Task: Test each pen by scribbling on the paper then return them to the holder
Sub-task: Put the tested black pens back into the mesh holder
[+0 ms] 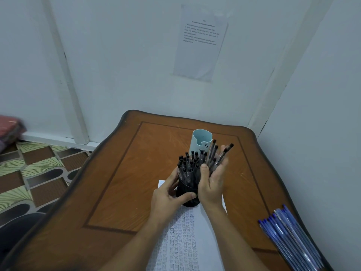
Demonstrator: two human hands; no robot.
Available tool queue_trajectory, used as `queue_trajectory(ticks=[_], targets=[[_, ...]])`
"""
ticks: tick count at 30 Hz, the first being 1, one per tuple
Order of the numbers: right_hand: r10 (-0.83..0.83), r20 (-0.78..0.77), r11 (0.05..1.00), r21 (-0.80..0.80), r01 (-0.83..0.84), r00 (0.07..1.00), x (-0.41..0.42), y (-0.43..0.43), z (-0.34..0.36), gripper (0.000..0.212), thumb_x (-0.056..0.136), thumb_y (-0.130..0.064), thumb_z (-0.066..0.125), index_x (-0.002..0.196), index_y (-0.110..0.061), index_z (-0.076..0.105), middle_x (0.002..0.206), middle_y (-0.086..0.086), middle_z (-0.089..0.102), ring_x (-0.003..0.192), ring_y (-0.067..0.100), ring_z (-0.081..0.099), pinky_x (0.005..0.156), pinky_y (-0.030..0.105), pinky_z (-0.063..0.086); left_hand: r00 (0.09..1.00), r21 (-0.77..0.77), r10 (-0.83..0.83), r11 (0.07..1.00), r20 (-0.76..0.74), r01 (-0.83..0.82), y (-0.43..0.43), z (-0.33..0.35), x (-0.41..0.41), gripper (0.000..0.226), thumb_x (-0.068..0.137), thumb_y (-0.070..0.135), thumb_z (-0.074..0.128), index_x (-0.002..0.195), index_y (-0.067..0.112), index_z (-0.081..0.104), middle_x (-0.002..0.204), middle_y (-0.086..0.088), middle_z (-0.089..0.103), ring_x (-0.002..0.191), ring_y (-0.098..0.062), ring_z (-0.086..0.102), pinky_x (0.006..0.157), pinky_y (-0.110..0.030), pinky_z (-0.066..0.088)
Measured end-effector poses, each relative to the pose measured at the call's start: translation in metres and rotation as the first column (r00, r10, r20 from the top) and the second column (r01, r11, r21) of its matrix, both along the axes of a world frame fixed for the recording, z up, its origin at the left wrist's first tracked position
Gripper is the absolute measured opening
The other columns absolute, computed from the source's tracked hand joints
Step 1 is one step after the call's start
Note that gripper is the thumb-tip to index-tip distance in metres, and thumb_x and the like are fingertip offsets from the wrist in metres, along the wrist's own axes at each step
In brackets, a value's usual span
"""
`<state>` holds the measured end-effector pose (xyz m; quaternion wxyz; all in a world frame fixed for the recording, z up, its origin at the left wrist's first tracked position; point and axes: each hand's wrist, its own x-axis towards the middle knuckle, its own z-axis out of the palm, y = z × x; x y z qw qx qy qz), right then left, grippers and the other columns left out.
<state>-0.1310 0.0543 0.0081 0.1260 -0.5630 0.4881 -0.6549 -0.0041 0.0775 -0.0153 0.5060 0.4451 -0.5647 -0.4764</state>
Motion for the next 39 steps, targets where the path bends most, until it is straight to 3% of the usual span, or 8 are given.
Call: queue_trajectory(ticks=[5,7,10,16,20,28,32,39], targets=[[-0.041,-0.194,0.999,0.023,0.046,0.980,-0.005,0.006,-0.006,0.047,0.100,-0.040,0.039,0.145,-0.041,0.025,0.134,-0.036,0.037,0.129,-0.007,0.031,0.109,0.016,0.026,1.000,-0.006,0.006,1.000,0.009,-0.006,-0.001,-0.001,0.001,0.087,0.067,0.019,0.088,0.142,0.035,0.046,0.120,0.022,0.066,0.114,0.006,0.057,0.087,-0.012,0.048],[-0.028,-0.279,0.996,0.077,0.051,0.960,-0.007,0.013,-0.011,0.051,0.103,-0.053,0.029,0.150,-0.035,0.021,0.152,-0.020,0.034,0.143,0.006,0.024,0.118,0.028,0.020,1.000,-0.008,-0.003,1.000,0.009,0.003,0.000,-0.001,0.001,0.086,0.068,0.020,0.087,0.142,0.035,0.045,0.120,0.022,0.065,0.115,0.005,0.058,0.088,-0.014,0.049],[0.038,-0.312,0.984,0.177,0.019,0.949,-0.014,0.025,-0.017,0.059,0.099,-0.066,0.020,0.152,-0.052,0.000,0.164,-0.007,0.011,0.150,-0.002,-0.003,0.115,0.007,0.002,1.000,0.004,-0.001,1.000,-0.004,0.001,0.001,0.000,0.000,0.087,0.068,0.019,0.087,0.143,0.034,0.045,0.120,0.024,0.065,0.115,0.006,0.057,0.087,-0.013,0.048],[0.144,-0.095,0.975,0.185,-0.124,0.985,-0.033,0.034,0.021,0.032,0.096,-0.027,0.053,0.123,-0.032,0.036,0.115,-0.018,0.063,0.109,-0.013,0.058,0.087,0.007,0.045,1.000,0.016,0.000,1.000,-0.010,0.000,0.002,0.000,0.001,0.087,0.068,0.016,0.087,0.141,0.040,0.045,0.118,0.025,0.065,0.112,0.006,0.059,0.084,-0.015,0.050],[0.218,-0.178,0.948,0.271,-0.165,0.960,-0.048,0.032,0.042,0.041,0.099,-0.033,0.053,0.129,-0.055,0.038,0.129,-0.029,0.057,0.126,-0.001,0.051,0.100,0.032,0.046,1.000,0.020,-0.013,1.000,-0.022,0.014,0.003,0.002,0.000,0.086,0.070,0.014,0.086,0.142,0.040,0.045,0.120,0.024,0.064,0.115,0.006,0.057,0.088,-0.018,0.050],[0.350,-0.251,0.854,0.481,-0.197,0.902,-0.058,0.031,0.052,0.036,0.095,-0.017,0.065,0.124,-0.037,0.059,0.128,-0.025,0.042,0.111,0.000,0.049,0.086,0.018,0.042,1.000,0.027,-0.011,1.000,-0.003,0.011,0.003,0.001,0.001,0.085,0.070,0.018,0.087,0.140,0.042,0.046,0.118,0.019,0.067,0.115,0.003,0.058,0.097,-0.031,0.051],[0.421,-0.147,0.805,0.516,-0.294,0.895,-0.059,0.031,0.070,0.089,0.090,-0.013,0.071,0.147,-0.060,0.023,0.139,-0.044,0.035,0.127,-0.015,0.042,0.092,0.020,0.049,1.000,0.025,-0.012,1.000,0.004,0.012,0.004,0.004,0.001,0.085,0.071,0.016,0.086,0.140,0.045,0.045,0.119,0.021,0.066,0.115,0.005,0.057,0.098,-0.030,0.050],[0.485,-0.160,0.769,0.547,-0.332,0.860,-0.053,0.031,0.072,0.089,0.091,-0.005,0.067,0.149,-0.055,0.023,0.132,-0.039,0.050,0.119,-0.012,0.053,0.102,0.028,0.049,1.000,0.027,-0.007,1.000,-0.009,0.007,0.005,0.005,0.000,0.084,0.070,0.014,0.086,0.140,0.040,0.047,0.116,0.023,0.067,0.112,0.006,0.059,0.090,-0.020,0.052]])
